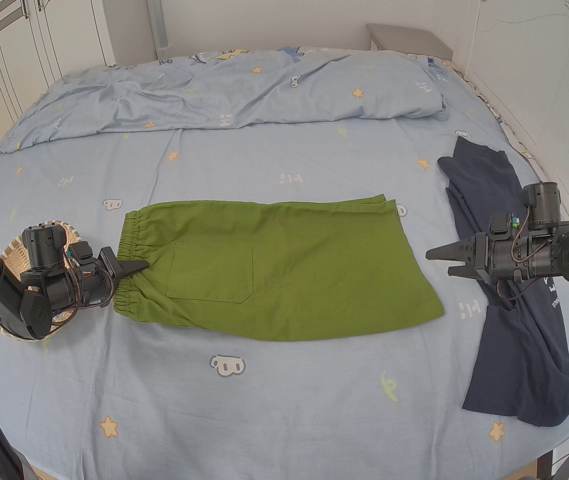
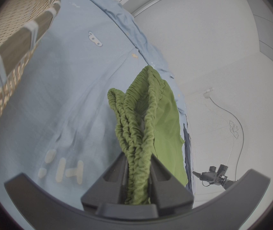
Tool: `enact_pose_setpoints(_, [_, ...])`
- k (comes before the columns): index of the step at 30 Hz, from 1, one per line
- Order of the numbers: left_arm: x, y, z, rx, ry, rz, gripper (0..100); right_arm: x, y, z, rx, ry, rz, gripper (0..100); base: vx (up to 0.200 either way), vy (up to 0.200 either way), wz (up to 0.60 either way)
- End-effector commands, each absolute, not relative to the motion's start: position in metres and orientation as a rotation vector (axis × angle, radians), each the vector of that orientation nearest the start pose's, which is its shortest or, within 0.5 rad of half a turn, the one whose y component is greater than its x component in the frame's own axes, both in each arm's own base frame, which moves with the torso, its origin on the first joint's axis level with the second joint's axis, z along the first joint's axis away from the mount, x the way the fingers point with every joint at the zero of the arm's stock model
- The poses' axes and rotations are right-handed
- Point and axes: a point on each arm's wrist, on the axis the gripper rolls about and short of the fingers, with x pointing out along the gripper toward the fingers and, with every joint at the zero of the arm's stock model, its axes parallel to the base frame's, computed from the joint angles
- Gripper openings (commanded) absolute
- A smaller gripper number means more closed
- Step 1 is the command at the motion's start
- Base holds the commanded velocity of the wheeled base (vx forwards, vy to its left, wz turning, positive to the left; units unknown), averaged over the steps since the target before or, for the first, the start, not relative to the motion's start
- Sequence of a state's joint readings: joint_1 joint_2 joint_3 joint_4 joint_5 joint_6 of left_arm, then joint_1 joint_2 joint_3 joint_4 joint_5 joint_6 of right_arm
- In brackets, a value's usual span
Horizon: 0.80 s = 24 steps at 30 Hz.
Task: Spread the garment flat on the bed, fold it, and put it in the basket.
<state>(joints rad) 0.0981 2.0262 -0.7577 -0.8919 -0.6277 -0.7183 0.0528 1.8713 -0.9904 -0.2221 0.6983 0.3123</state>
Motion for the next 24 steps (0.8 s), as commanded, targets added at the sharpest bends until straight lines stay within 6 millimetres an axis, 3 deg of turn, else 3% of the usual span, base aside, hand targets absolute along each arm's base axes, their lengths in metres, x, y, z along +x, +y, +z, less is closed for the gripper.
enact_pose_setpoints(1, [0.346, 0.023, 0.098, -0.820, 0.505, -0.380, 0, 0.355, 0.020, 0.108, 0.495, 0.856, 0.580, 100, 0.000, 0.000, 0.00])
enact_pose_setpoints(6, [0.346, 0.023, 0.099, -0.819, 0.504, -0.380, 0, 0.358, 0.022, 0.102, 0.475, 0.878, 0.593, 100, 0.000, 0.000, 0.00])
enact_pose_setpoints(12, [0.345, 0.022, 0.098, -0.818, 0.507, -0.381, 0, 0.365, 0.040, 0.079, 0.470, 0.938, 0.630, 100, 0.000, 0.000, 0.00])
enact_pose_setpoints(24, [0.345, 0.022, 0.098, -0.816, 0.504, -0.382, 0, 0.377, 0.052, 0.070, 0.469, 0.955, 0.660, 100, 0.000, 0.000, 0.00])
